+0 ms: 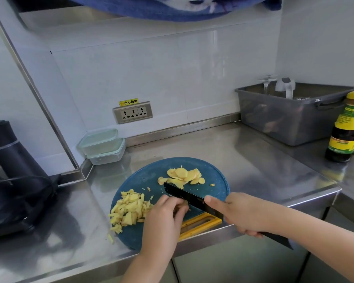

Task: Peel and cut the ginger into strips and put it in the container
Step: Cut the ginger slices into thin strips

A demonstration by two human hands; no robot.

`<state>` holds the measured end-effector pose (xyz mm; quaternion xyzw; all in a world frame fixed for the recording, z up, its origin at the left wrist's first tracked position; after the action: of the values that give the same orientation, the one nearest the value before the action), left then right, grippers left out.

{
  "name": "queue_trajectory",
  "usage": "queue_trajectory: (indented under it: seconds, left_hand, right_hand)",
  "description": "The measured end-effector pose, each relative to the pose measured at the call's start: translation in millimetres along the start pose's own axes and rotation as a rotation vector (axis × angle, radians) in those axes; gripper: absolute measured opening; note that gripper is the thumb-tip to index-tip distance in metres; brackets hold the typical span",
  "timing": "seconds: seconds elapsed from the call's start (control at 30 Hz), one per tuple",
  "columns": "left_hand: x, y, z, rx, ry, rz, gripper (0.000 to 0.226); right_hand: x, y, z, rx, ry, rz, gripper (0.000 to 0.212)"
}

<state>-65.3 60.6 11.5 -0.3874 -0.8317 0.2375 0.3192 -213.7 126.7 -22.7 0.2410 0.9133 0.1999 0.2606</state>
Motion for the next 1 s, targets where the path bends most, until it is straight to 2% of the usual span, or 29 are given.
queue_trajectory:
  seconds: [0.13, 0.23, 0.37, 0.8, 1.0]
  left_hand:
    - [2.7, -1.5, 0.0, 0.001, -0.015, 0.03, 0.01]
    - [4.1, -2.3, 1.4, -0.009, -0.025, 0.037, 0.011]
    - [3.6, -2.5, 2.2, -0.013, -0.026, 0.042, 0.013]
    - [0.5, -1.9, 4.9, -0.02, -0.023, 0.044, 0.017]
    - [-1.3, -0.3, 4.7, -0.007, -0.009, 0.031, 0.018]
  right_hand:
    - [-0.8, -2.4, -11.0, 0.039, -0.073, -0.011, 0.066]
    - [-0.7, -4.8, -11.3, 0.006, -0.076, 0.011, 0.052]
    - [2.7, -7.3, -10.7, -0.049, -0.082, 0.044, 0.066]
    - [7.3, -4.7, -5.6, -0.254, -0.178, 0.045, 0.063]
    - [8.5, -6.7, 4.5, -0.339, -0.155, 0.137, 0.065]
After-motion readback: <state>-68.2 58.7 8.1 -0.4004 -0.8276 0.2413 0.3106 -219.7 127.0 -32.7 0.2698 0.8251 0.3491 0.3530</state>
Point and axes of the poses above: each hand's wrist, its own y-axis away from the middle knuckle, its own z-axis out of the palm, x = y × z, the point moved 10 cm from there along -y, towards the middle knuckle, and after that the axes turned 9 degrees about z, right-handed, at the moved point
